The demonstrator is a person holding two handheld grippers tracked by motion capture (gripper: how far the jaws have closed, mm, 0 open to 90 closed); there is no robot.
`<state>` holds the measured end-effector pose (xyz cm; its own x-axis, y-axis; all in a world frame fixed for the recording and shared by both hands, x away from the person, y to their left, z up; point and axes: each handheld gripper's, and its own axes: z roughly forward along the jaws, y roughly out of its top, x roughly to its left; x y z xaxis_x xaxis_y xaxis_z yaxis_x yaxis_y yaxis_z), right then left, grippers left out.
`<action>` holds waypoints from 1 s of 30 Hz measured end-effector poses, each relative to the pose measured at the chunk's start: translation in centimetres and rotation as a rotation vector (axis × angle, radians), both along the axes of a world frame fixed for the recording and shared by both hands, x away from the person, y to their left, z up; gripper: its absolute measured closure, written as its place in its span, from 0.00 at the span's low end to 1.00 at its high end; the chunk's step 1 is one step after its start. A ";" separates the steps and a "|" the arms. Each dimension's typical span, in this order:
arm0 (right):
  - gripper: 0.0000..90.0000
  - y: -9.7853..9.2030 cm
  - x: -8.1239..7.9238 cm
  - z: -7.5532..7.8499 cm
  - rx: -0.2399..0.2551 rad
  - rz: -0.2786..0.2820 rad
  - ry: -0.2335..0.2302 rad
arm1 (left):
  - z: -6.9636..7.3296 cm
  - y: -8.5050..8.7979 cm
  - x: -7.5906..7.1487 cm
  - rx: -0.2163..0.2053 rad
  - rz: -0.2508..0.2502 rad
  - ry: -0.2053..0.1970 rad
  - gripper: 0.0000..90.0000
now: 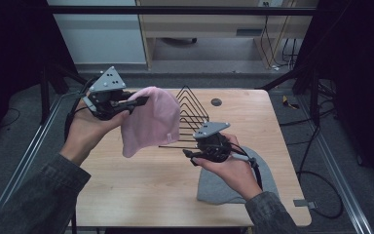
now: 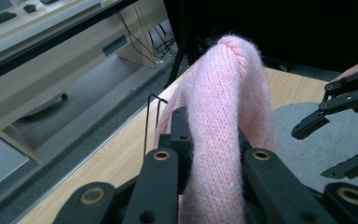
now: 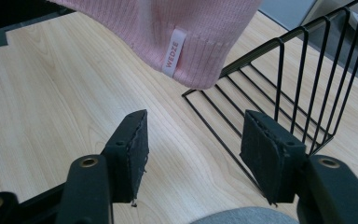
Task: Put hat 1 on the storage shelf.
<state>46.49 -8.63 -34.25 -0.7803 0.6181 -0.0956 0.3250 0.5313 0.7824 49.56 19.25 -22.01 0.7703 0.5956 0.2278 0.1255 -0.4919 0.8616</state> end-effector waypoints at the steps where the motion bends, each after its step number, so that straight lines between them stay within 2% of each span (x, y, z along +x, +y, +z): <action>1: 0.45 0.0 0.0 0.0 -0.001 0.001 0.001 | 0.1 0.0 0.0 0.000 -0.002 0.001 0.89; 5: 0.42 0.1 -0.1 -0.1 -0.005 0.011 0.007 | 0.1 -0.1 -0.1 0.008 0.000 0.004 0.89; 8: 0.41 0.1 0.1 -0.1 -0.010 0.010 0.013 | 0.3 -0.3 0.0 0.033 0.002 -0.004 0.89; 13: 0.46 0.4 0.5 -0.6 -0.035 0.029 0.033 | 0.7 -0.4 0.1 0.020 0.000 -0.004 0.89; 16: 0.47 0.5 0.7 -0.5 -0.018 0.035 0.041 | 1.0 -0.5 0.2 0.007 0.001 0.002 0.89; 20: 0.50 0.4 0.8 -0.4 -0.001 0.033 0.040 | 1.5 -0.8 0.0 0.009 -0.003 -0.009 0.89; 25: 0.59 0.3 0.7 -0.3 0.000 0.048 0.048 | 1.8 -1.3 -0.2 0.019 -0.003 -0.018 0.89; 30: 0.62 0.3 0.8 -0.1 0.005 0.064 0.048 | 2.2 -1.8 -0.2 0.018 -0.013 -0.020 0.89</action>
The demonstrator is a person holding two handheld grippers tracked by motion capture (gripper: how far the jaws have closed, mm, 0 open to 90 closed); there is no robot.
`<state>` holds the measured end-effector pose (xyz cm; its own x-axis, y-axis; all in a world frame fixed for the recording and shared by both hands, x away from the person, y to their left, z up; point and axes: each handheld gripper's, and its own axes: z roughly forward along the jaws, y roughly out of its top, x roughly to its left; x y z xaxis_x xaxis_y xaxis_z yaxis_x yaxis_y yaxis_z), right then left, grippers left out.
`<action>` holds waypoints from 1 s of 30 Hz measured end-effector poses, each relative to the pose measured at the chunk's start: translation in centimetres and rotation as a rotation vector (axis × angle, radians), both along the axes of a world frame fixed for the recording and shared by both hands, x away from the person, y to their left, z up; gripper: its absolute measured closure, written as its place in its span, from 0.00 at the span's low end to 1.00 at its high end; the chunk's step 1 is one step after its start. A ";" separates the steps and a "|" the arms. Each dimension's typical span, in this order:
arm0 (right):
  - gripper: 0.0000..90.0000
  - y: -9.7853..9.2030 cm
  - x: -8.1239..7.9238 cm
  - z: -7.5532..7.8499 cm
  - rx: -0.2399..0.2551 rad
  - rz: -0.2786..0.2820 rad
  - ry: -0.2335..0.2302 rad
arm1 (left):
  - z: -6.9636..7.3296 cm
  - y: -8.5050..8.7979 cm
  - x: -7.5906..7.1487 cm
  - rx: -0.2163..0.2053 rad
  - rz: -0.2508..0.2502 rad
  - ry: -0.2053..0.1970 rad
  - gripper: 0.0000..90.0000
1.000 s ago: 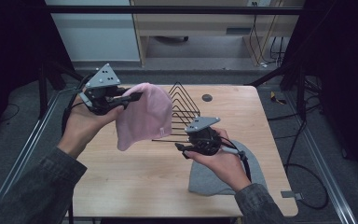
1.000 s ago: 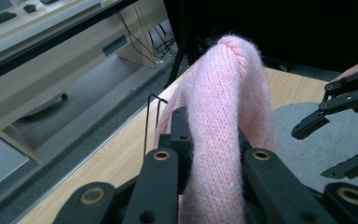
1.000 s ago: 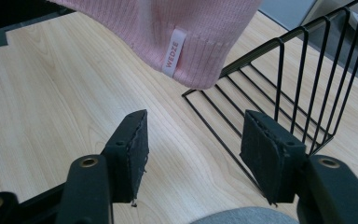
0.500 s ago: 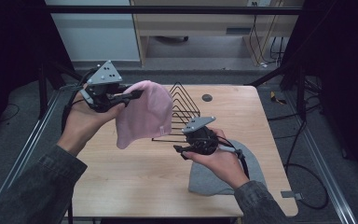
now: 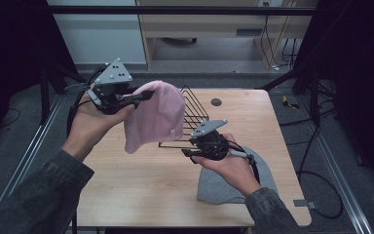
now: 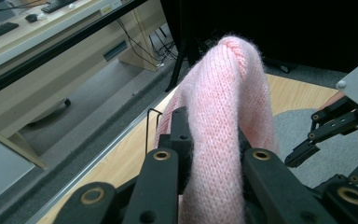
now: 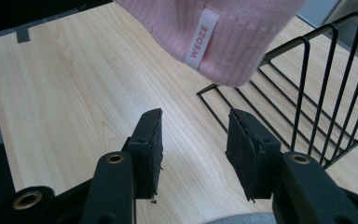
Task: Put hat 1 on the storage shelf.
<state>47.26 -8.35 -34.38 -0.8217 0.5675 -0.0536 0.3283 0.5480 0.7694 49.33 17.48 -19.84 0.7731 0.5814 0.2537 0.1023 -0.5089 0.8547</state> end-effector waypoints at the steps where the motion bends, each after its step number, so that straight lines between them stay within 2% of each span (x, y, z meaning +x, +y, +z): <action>1: 0.61 0.0 0.0 0.0 -0.002 -0.001 -0.001 | 0.1 -0.1 0.0 -0.003 -0.003 0.000 0.89; 10: 0.50 0.1 0.4 0.5 0.012 -0.012 -0.016 | 0.5 -0.7 0.0 -0.017 -0.014 -0.008 0.89; 12: 0.50 0.0 0.7 0.5 0.018 -0.035 -0.019 | 0.6 -0.7 0.0 -0.021 -0.017 -0.007 0.89; 17: 0.47 -0.2 2.3 1.0 0.068 -0.052 -0.022 | 0.8 -0.6 0.3 -0.035 -0.019 -0.007 0.89; 18: 0.48 -0.2 2.7 1.2 0.076 -0.059 -0.024 | 0.9 -0.5 0.4 -0.038 -0.016 -0.008 0.89; 22: 0.67 -0.3 3.9 2.0 0.104 -0.039 -0.035 | 1.0 -0.3 1.5 -0.070 -0.017 0.001 0.89; 26: 0.78 -0.5 5.3 2.6 0.148 -0.028 -0.029 | 1.0 -0.3 2.4 -0.095 -0.018 0.010 0.89; 27: 0.81 -0.5 5.6 2.8 0.163 -0.025 -0.029 | 1.1 -0.1 2.9 -0.121 -0.017 0.012 0.89; 30: 0.78 -0.7 6.5 3.3 0.182 -0.020 -0.034 | 1.4 0.1 3.6 -0.129 -0.017 0.008 0.89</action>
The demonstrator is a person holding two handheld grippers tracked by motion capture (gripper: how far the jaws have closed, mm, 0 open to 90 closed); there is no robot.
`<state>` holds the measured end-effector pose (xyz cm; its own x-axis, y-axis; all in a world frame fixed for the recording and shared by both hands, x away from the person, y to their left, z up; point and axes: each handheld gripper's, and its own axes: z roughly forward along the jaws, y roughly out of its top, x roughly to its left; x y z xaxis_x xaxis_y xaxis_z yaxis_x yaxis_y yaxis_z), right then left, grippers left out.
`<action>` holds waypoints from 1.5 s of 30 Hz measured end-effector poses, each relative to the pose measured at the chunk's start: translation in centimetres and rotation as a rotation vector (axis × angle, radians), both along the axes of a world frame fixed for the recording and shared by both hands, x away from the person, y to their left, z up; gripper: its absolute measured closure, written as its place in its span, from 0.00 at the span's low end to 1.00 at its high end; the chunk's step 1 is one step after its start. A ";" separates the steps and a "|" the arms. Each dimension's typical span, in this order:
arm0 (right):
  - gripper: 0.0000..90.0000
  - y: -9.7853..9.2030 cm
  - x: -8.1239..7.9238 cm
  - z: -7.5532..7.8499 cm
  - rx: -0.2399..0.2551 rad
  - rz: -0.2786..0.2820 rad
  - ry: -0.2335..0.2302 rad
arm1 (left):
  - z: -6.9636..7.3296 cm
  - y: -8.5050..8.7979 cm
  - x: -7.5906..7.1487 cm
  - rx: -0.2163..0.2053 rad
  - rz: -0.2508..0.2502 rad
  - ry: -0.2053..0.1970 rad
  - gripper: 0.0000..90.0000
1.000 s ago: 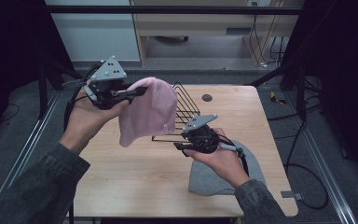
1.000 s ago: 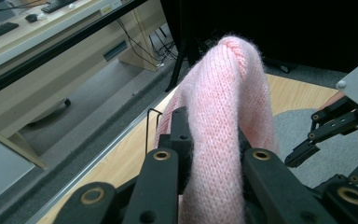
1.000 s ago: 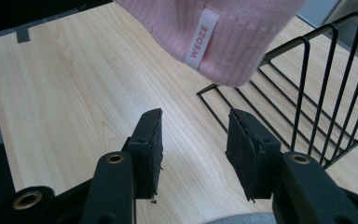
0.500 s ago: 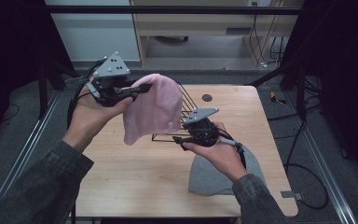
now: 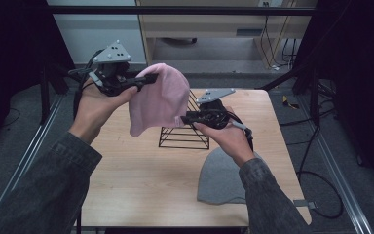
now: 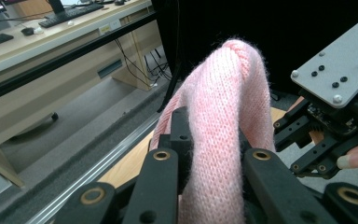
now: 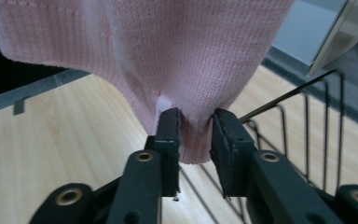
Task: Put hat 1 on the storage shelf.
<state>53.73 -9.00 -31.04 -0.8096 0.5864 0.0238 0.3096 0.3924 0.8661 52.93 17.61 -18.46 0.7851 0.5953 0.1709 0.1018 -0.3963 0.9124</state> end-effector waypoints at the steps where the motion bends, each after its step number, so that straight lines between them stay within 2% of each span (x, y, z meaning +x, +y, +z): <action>1: 0.75 0.0 0.3 0.2 -0.002 -0.002 -0.009 | 0.1 0.1 0.2 0.002 0.000 0.002 0.89; 3: 0.65 -0.1 0.8 0.5 0.015 -0.012 -0.014 | 0.1 0.1 0.4 -0.006 0.003 0.002 0.89; 4: 0.67 -0.2 1.0 0.6 0.026 -0.012 -0.009 | 0.1 0.1 0.5 -0.014 0.003 0.004 0.89; 6: 0.70 -0.1 1.3 0.9 0.020 -0.006 -0.013 | 0.1 0.1 0.7 -0.016 0.004 0.005 0.89; 7: 0.77 -0.1 1.5 0.9 0.018 -0.006 -0.018 | 0.1 0.1 0.9 -0.023 0.005 0.004 0.88; 11: 0.93 -0.1 2.1 0.9 0.036 0.004 -0.014 | -0.2 0.0 1.7 -0.015 0.018 0.012 0.88; 13: 0.96 -0.3 2.3 1.0 0.038 -0.003 -0.007 | -0.4 0.0 2.1 -0.016 0.022 0.011 0.88; 14: 0.96 -0.4 2.4 1.0 0.038 -0.006 -0.008 | -0.4 -0.1 2.3 -0.038 0.020 0.017 0.88; 15: 0.97 -0.6 2.5 1.1 0.037 -0.007 -0.006 | -0.5 -0.1 2.6 -0.049 0.020 0.021 0.88; 19: 0.97 -1.4 3.0 1.7 0.023 -0.027 -0.011 | -0.4 -0.5 3.7 -0.044 0.028 0.010 0.88; 22: 0.97 -2.0 3.6 2.1 0.048 -0.054 -0.008 | -0.5 -1.0 4.9 -0.095 0.030 0.020 0.88; 26: 0.97 -2.4 4.3 2.1 0.041 -0.080 0.000 | -0.7 -1.6 5.6 -0.085 0.028 0.030 0.87; 30: 0.97 -2.8 4.7 1.7 0.012 -0.096 -0.005 | -1.1 -2.5 6.4 -0.075 0.018 0.030 0.87; 37: 0.97 -3.5 5.3 1.4 0.001 -0.123 0.001 | -1.8 -3.0 7.9 -0.096 0.016 0.050 0.86; 40: 0.97 -3.7 5.4 1.2 -0.013 -0.131 0.001 | -2.4 -3.1 8.5 -0.093 0.014 0.061 0.86; 45: 0.97 -3.8 5.5 0.8 -0.034 -0.138 -0.011 | -3.0 -3.2 9.1 -0.110 0.013 0.052 0.86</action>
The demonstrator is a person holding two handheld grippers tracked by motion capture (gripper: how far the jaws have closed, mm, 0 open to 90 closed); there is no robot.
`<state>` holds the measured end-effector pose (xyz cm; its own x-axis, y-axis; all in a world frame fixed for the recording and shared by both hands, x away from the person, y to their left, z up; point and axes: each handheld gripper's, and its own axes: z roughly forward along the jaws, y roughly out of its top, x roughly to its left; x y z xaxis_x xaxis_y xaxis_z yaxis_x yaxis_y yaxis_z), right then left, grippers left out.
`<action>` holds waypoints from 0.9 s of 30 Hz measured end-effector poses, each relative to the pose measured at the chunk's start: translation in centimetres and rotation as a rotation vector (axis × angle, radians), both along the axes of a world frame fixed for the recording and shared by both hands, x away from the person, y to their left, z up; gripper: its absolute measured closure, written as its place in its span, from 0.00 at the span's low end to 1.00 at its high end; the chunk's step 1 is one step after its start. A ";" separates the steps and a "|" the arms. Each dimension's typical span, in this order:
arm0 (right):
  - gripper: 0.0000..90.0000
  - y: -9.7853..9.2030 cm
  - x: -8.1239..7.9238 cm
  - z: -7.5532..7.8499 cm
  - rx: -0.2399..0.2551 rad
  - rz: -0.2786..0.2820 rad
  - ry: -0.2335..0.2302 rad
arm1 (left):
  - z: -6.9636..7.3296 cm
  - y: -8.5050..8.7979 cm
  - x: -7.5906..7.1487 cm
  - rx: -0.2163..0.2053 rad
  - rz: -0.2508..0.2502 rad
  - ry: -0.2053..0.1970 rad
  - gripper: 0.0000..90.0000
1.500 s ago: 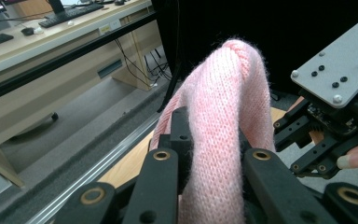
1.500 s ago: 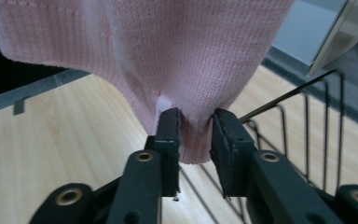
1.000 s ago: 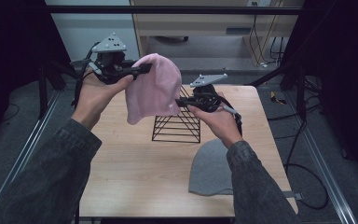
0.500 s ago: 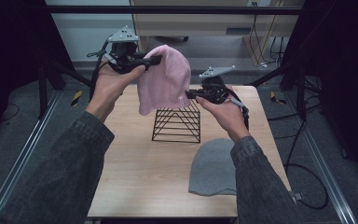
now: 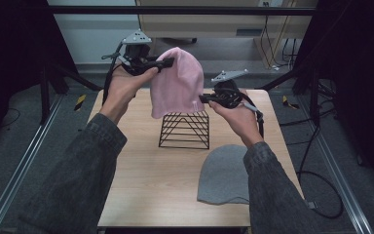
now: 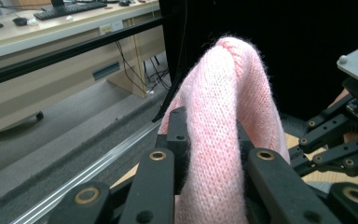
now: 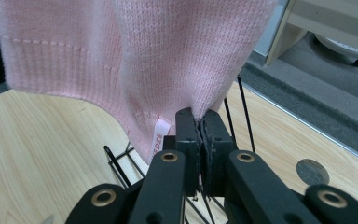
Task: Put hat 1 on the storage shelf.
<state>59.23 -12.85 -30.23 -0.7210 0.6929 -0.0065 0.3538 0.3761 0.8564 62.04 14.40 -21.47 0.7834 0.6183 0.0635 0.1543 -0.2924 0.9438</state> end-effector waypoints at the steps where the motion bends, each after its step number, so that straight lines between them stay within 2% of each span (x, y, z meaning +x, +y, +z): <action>1: 0.97 0.0 0.0 -0.1 0.005 0.000 -0.001 | -0.1 -0.1 0.1 -0.007 -0.002 0.001 0.86; 7: 0.97 -0.6 -0.1 -1.0 -0.003 -0.006 0.006 | -1.0 -0.5 0.3 0.005 -0.018 0.011 0.86; 14: 0.97 -0.9 -0.3 -2.0 -0.013 -0.005 0.011 | -2.1 -0.7 0.3 -0.009 -0.024 0.030 0.85; 22: 0.98 -1.4 -0.6 -1.4 0.025 -0.004 0.001 | -1.1 -0.6 -0.7 -0.012 -0.027 0.016 0.85; 27: 0.98 -1.9 -1.2 -1.0 0.026 -0.002 -0.011 | -0.8 -0.7 -1.4 -0.003 -0.036 0.003 0.85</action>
<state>57.99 -14.72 -31.20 -0.7194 0.6946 0.0041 0.3453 0.3526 0.8698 60.64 13.72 -22.25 0.8055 0.5896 0.0595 0.1462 -0.2950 0.9442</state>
